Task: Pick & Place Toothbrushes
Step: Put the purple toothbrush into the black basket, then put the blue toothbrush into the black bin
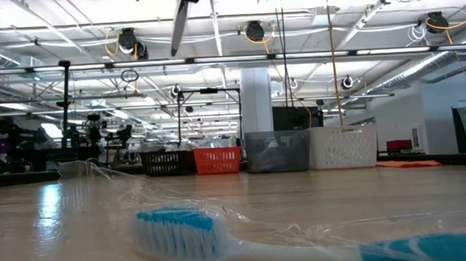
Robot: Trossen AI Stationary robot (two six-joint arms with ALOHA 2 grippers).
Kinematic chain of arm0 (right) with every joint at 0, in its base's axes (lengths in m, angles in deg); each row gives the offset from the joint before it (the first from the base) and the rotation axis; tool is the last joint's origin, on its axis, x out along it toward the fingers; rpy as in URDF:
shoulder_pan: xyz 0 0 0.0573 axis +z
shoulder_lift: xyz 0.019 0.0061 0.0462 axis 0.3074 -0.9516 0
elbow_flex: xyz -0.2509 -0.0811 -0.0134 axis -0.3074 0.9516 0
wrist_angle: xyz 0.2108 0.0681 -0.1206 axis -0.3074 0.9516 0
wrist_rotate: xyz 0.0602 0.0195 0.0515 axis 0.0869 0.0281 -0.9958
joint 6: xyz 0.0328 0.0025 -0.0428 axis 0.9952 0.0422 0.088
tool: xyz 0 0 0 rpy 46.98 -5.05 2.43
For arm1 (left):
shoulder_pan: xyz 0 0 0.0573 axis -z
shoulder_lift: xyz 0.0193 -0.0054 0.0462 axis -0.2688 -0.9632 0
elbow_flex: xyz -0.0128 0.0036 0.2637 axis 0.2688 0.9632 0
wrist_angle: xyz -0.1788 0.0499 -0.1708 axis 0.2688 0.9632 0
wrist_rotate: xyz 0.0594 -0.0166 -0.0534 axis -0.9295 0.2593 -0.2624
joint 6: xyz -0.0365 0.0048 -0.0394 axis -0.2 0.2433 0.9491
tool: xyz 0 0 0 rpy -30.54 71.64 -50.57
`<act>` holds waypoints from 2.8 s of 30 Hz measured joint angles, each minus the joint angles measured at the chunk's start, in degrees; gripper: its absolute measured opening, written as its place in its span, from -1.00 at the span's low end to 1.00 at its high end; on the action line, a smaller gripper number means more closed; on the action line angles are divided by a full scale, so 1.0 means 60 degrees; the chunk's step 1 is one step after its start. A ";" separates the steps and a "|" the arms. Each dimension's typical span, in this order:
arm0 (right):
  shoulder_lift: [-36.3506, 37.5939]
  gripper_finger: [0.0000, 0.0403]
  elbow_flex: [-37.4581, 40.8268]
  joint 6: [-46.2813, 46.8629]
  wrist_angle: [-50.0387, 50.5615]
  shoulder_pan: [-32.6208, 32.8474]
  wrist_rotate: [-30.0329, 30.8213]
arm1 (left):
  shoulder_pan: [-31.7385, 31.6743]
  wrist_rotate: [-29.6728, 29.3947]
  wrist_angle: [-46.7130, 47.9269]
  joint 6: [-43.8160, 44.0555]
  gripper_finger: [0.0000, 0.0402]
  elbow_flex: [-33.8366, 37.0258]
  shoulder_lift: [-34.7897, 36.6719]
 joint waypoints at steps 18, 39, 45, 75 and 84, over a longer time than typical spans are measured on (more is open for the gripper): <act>0.0010 -0.44 0.0001 0.0322 0.0594 0.0802 0.0025 | -0.4338 0.2029 0.0398 0.0766 -0.98 0.1093 0.0637; 0.0010 -0.48 0.0004 0.0191 0.0522 0.0826 0.0029 | -0.8581 0.3438 -0.1646 0.0984 -0.92 0.2277 0.0101; 0.0010 -0.48 0.0004 0.0191 0.0529 0.0822 0.0029 | -0.8887 0.3478 -0.2084 0.0985 -0.97 0.2273 -0.0814; 0.0010 -0.48 0.0004 0.0191 0.0536 0.0822 0.0025 | -0.9130 0.3589 -0.2016 0.1771 -0.57 0.2269 -0.1722; 0.0010 -0.48 0.0004 0.0191 0.0606 0.0819 0.0025 | -0.9130 0.3657 -0.1817 0.1382 -0.56 0.2269 -0.1719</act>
